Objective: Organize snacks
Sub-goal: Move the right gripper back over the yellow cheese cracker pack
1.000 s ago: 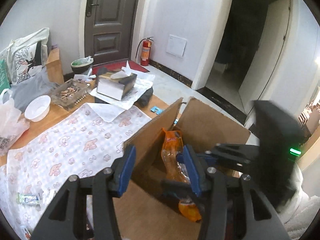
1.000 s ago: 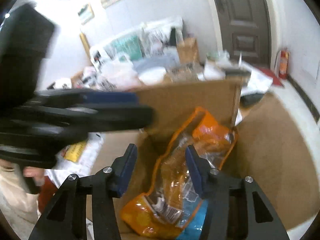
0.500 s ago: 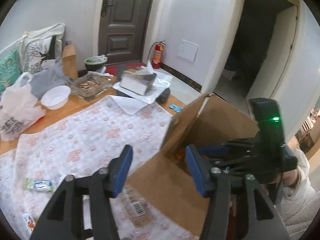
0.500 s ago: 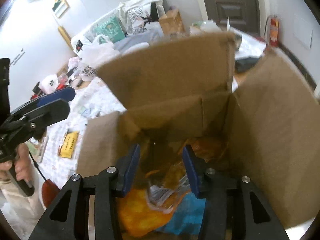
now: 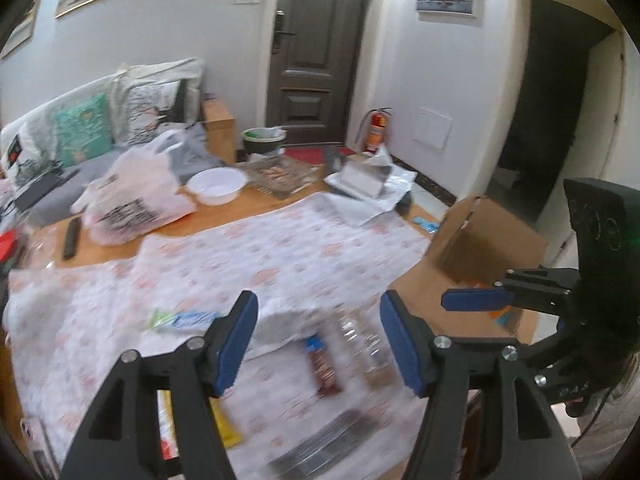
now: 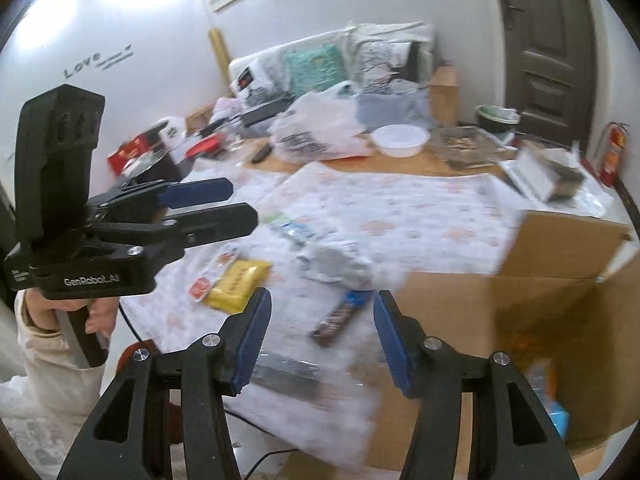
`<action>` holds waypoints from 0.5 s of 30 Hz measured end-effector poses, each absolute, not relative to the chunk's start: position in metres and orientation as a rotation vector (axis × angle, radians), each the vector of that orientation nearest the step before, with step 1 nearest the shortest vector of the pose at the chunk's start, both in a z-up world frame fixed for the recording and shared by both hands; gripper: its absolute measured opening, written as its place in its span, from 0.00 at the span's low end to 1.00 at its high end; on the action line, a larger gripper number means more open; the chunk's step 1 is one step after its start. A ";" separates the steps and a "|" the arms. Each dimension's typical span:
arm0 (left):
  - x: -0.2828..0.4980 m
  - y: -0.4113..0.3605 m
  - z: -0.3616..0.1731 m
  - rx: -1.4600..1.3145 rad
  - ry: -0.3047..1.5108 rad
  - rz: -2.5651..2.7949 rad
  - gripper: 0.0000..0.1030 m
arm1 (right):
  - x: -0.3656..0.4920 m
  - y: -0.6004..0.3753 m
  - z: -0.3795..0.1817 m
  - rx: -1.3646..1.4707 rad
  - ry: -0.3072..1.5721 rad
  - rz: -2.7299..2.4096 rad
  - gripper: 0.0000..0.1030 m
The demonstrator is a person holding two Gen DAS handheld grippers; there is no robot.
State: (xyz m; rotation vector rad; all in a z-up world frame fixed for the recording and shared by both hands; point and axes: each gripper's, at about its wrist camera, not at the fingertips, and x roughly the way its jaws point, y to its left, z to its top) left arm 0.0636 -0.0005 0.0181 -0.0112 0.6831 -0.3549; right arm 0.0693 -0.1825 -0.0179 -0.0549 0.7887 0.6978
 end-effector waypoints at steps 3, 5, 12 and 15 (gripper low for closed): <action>0.053 0.027 0.000 -0.025 0.699 -0.312 0.59 | 0.060 -0.148 -0.031 -0.074 0.814 0.734 0.48; 0.045 0.046 -0.016 -0.043 0.714 -0.292 0.61 | 0.056 -0.130 -0.044 -0.075 0.846 0.757 0.48; 0.046 0.090 -0.084 -0.133 0.802 -0.197 0.61 | 0.067 -0.097 -0.100 -0.043 0.934 0.652 0.48; 0.051 0.104 -0.109 -0.171 0.843 -0.172 0.61 | 0.074 -0.095 -0.121 -0.014 0.934 0.557 0.48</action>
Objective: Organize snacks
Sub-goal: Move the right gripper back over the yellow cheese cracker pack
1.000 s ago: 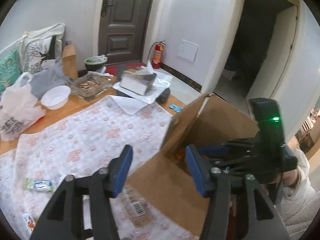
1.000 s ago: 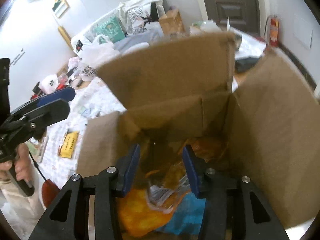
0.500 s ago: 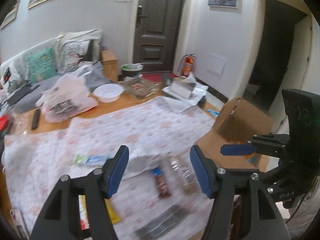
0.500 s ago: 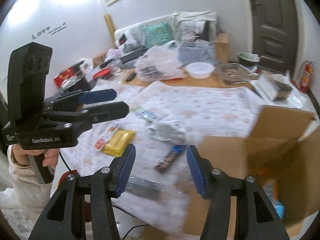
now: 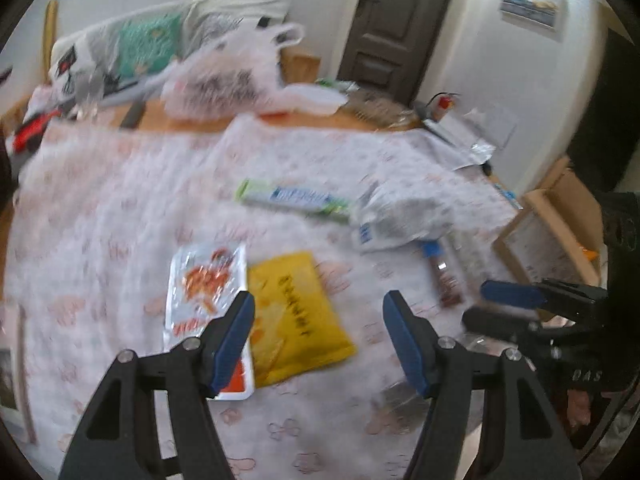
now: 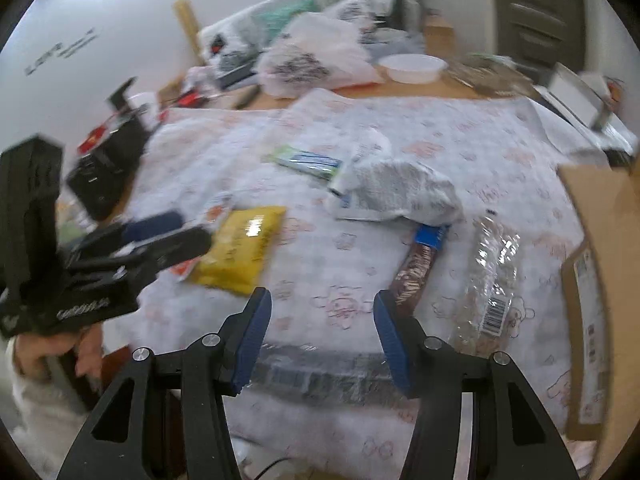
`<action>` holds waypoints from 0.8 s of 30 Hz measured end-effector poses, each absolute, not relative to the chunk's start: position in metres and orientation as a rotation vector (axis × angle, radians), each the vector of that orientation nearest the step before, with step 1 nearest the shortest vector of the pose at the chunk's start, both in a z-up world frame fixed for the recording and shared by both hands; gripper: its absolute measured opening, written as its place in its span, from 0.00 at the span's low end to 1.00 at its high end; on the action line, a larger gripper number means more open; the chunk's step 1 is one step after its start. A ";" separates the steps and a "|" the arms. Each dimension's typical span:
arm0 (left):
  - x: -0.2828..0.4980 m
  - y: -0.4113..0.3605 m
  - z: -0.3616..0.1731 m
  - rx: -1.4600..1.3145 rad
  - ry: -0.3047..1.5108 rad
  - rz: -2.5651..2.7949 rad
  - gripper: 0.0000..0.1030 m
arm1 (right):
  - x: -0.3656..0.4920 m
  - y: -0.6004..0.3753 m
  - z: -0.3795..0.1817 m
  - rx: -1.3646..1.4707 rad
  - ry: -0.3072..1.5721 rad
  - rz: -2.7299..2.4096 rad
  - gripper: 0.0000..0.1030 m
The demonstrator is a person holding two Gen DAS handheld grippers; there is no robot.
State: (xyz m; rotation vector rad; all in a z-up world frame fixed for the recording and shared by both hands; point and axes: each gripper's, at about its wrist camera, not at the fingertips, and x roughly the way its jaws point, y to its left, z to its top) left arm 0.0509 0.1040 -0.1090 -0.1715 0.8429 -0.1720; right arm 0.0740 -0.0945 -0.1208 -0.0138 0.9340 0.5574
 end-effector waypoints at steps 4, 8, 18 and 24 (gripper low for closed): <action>0.053 0.113 -0.123 -0.191 0.839 -0.162 0.61 | 0.084 -0.095 -0.140 0.033 0.950 0.536 0.48; 0.057 0.129 -0.135 -0.198 0.845 -0.089 0.61 | 0.092 -0.091 -0.147 -0.018 0.918 0.463 0.48; 0.067 0.164 -0.153 -0.232 0.893 -0.070 0.60 | 0.096 -0.026 -0.150 -0.074 0.920 0.646 0.48; 0.065 0.154 -0.154 -0.185 0.880 -0.102 0.62 | 0.090 -0.019 -0.155 -0.121 0.928 0.632 0.48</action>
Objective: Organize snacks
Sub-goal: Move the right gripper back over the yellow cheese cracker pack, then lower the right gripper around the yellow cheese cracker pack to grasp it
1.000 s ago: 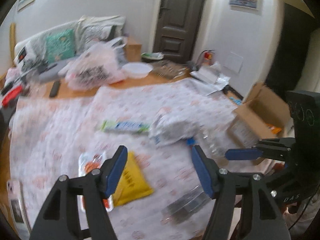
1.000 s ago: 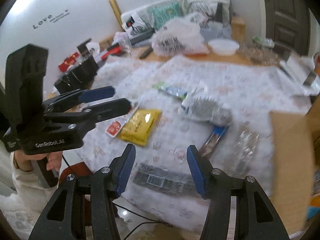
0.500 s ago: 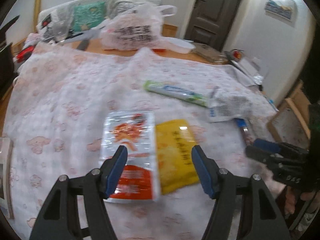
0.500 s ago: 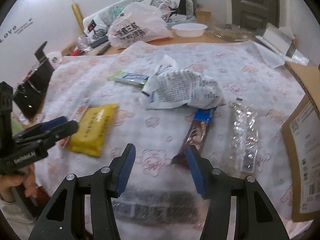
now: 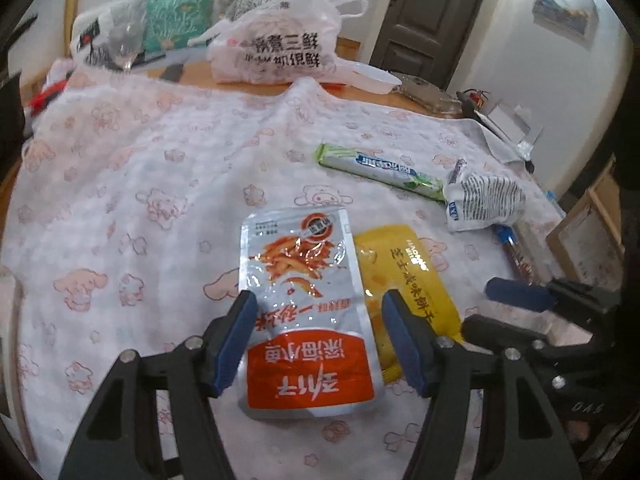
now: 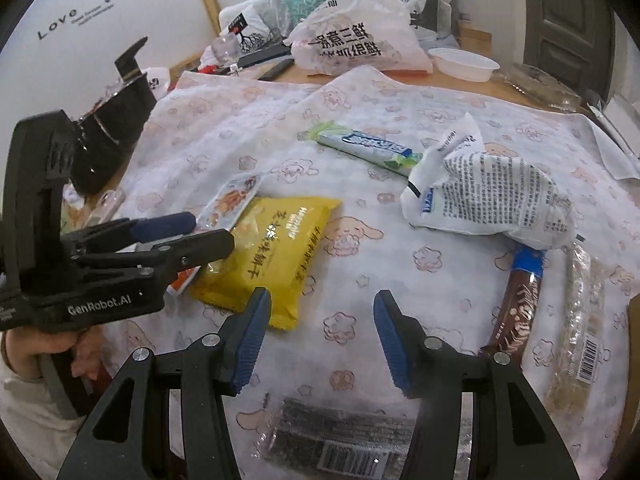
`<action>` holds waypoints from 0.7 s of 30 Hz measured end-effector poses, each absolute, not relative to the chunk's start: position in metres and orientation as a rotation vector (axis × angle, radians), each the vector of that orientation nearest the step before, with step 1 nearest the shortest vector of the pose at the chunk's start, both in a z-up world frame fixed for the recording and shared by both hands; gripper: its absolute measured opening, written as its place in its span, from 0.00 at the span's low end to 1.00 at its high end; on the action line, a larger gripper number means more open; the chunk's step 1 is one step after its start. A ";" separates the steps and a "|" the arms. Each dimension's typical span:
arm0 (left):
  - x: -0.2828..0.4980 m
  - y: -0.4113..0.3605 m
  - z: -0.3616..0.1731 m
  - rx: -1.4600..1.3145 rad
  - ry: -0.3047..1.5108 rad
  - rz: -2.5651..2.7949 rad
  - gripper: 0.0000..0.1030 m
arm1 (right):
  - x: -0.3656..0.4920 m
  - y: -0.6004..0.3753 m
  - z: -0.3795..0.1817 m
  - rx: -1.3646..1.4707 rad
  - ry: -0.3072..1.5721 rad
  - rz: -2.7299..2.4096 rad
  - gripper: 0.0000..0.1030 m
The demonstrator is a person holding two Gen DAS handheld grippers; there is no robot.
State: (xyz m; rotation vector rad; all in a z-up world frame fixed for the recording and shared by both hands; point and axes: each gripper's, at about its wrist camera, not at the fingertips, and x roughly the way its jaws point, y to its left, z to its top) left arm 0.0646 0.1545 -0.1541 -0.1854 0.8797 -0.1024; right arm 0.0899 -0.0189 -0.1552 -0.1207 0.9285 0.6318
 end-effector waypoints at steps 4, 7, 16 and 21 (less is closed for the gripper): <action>0.062 0.165 -0.155 -0.205 0.871 -0.021 0.71 | 0.088 -0.022 -0.155 -0.121 0.933 0.631 0.48; 0.060 0.169 -0.156 -0.214 0.865 -0.033 0.71 | 0.085 -0.019 -0.154 -0.130 0.933 0.645 0.48; 0.057 0.170 -0.156 -0.198 0.856 -0.022 0.61 | 0.082 0.003 -0.155 -0.205 0.951 0.673 0.50; 0.056 0.189 -0.154 -0.341 0.849 -0.063 0.60 | 0.084 0.029 -0.159 -0.218 0.955 0.696 0.64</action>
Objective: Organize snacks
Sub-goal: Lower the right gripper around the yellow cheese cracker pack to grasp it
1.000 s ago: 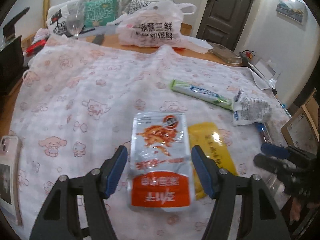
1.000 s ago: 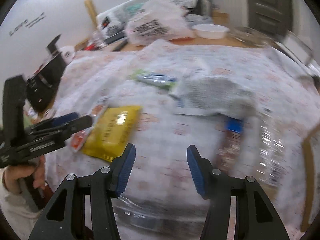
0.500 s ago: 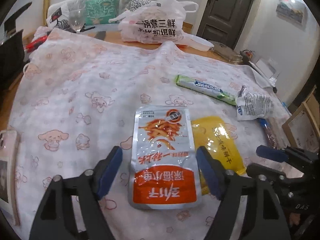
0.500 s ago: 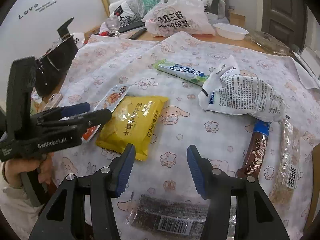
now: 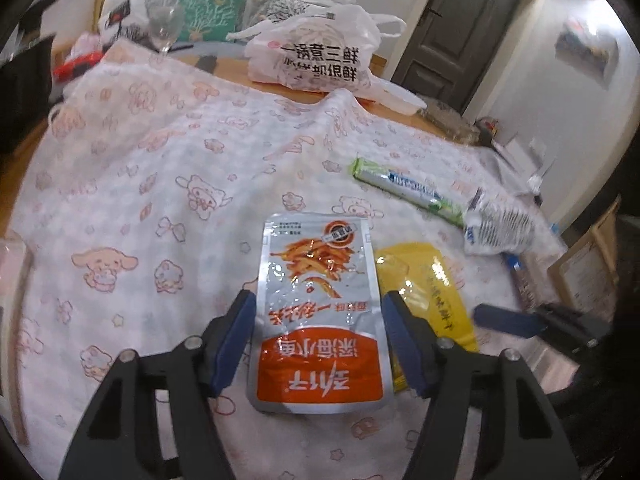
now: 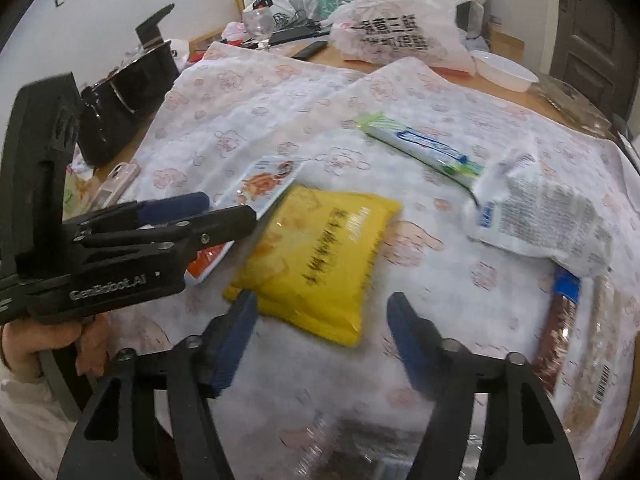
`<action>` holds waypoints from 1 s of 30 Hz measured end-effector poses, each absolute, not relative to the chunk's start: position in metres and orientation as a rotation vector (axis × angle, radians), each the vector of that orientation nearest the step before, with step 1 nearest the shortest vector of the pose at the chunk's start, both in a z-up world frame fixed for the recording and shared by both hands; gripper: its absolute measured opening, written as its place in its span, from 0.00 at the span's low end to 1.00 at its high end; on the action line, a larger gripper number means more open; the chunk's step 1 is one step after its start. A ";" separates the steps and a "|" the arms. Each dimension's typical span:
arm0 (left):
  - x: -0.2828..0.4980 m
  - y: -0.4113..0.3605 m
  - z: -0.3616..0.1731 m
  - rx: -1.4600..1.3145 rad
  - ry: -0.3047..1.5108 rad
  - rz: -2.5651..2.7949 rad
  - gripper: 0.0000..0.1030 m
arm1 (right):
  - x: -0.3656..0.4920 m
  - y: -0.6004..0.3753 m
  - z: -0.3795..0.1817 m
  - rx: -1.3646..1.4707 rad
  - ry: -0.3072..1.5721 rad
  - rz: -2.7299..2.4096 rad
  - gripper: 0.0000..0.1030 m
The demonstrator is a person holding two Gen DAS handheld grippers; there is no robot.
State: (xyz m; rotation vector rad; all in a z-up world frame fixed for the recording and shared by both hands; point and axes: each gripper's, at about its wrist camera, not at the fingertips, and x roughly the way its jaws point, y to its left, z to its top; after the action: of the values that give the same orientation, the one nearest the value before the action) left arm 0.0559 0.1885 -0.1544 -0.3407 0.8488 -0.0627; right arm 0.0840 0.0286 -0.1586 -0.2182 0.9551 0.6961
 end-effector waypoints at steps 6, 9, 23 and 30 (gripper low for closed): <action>0.055 0.196 -0.154 -0.420 0.845 -0.091 0.60 | 0.090 0.052 -0.165 -0.239 0.954 0.673 0.71; 0.054 0.197 -0.154 -0.426 0.845 -0.093 0.61 | 0.093 0.055 -0.166 -0.220 0.951 0.656 0.75; 0.055 0.196 -0.154 -0.434 0.845 -0.103 0.61 | 0.096 0.036 -0.163 -0.265 0.948 0.641 0.69; 0.055 0.193 -0.152 -0.438 0.839 -0.123 0.61 | 0.105 0.020 -0.160 -0.268 0.978 0.607 0.72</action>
State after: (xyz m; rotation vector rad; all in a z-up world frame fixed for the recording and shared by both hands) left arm 0.0550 0.1926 -0.1519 -0.4381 0.8393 -0.1227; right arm 0.1046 0.0203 -0.1603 -0.2680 0.9778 0.6067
